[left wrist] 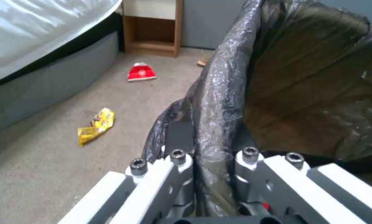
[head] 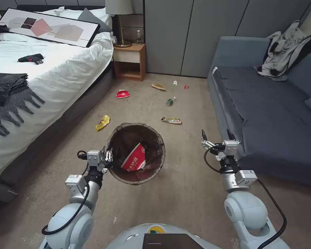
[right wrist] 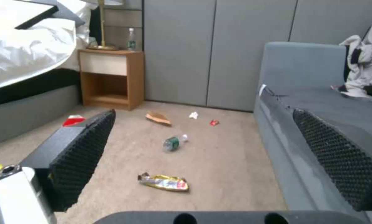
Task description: Pick up the trash bin, then pick up the garbage from the floor and place it into the trash bin.
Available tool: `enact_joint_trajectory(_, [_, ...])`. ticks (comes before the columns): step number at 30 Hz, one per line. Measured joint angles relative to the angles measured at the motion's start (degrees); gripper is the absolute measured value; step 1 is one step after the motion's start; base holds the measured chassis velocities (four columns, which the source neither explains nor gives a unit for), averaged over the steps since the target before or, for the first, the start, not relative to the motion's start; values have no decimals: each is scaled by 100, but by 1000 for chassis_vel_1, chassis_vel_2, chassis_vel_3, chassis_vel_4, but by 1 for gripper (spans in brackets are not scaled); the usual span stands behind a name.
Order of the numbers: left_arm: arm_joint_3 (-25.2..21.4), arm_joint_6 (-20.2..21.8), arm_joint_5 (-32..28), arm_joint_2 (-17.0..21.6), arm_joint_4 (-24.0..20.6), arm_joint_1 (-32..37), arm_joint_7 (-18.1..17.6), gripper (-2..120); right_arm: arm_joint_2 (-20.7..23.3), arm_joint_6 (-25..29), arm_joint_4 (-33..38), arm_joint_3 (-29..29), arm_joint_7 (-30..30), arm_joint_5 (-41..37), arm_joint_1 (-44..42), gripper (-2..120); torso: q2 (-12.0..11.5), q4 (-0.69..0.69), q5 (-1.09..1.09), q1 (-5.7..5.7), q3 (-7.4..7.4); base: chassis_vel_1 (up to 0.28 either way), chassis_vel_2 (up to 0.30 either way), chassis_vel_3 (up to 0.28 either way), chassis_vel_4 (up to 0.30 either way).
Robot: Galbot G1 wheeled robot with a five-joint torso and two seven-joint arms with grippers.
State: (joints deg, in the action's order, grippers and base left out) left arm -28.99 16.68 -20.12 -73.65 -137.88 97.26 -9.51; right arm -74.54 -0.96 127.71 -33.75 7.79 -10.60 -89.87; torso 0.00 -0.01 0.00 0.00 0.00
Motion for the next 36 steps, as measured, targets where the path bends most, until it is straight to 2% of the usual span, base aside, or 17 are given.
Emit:
enact_joint_trajectory(9, [-11,-3,-3,9,-18,4,5,7,-78,1,30,26,14,-3,-35,100,0,0,0,0,0,-29,19,34,-17])
enact_joint_trajectory(21, [-20,-201,-6,7,-48,34,151,7,-94,26,71,28,32,13,-86,100,0,0,0,0,1,-142,132,131,-134])
enact_joint_trajectory(36, [-19,-206,7,-1,-48,46,168,7,-95,39,71,32,22,26,-108,100,0,-1,-1,0,0,-120,126,118,-132])
